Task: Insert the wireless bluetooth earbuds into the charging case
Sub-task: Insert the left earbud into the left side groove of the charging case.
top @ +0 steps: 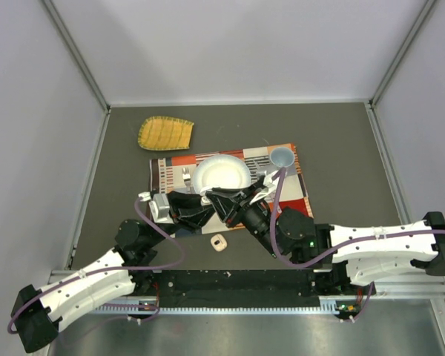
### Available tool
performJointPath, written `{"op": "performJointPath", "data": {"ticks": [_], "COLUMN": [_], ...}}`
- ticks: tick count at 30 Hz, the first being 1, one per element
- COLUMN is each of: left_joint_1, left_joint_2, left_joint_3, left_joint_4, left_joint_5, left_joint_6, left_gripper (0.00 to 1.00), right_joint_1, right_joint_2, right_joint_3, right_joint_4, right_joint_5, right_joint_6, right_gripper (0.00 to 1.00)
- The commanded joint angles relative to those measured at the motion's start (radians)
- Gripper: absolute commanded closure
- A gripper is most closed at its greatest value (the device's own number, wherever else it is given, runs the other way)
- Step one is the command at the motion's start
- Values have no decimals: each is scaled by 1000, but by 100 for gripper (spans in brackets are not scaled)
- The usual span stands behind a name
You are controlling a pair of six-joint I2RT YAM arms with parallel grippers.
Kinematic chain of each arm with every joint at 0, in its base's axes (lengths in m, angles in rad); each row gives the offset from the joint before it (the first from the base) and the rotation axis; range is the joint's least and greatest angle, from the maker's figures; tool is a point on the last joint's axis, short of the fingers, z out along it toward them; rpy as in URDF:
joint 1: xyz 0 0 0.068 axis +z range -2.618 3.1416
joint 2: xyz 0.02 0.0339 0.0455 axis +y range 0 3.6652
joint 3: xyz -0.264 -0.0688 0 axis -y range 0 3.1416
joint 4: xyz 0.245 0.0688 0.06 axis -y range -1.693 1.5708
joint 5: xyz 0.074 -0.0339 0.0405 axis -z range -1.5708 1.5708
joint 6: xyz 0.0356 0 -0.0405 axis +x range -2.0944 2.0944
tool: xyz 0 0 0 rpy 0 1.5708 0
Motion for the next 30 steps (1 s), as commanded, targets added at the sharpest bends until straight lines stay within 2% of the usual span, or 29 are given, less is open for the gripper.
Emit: {"op": "performJointPath", "data": {"ticks": [1, 30], "left_joint_1": [-2, -6], "left_joint_2": [-12, -17], "left_joint_3": [30, 39], "left_joint_4": [63, 63], "left_joint_5": [-4, -21], "left_joint_6": [-2, 2], "left_gripper": [100, 100], "right_joint_1": [15, 15], "right_joint_2": [8, 30], "right_joint_3": [-2, 1], "right_joint_4": [27, -45], "right_joint_5": [33, 30], "right_joint_6": [16, 65], "right_gripper": [100, 100]}}
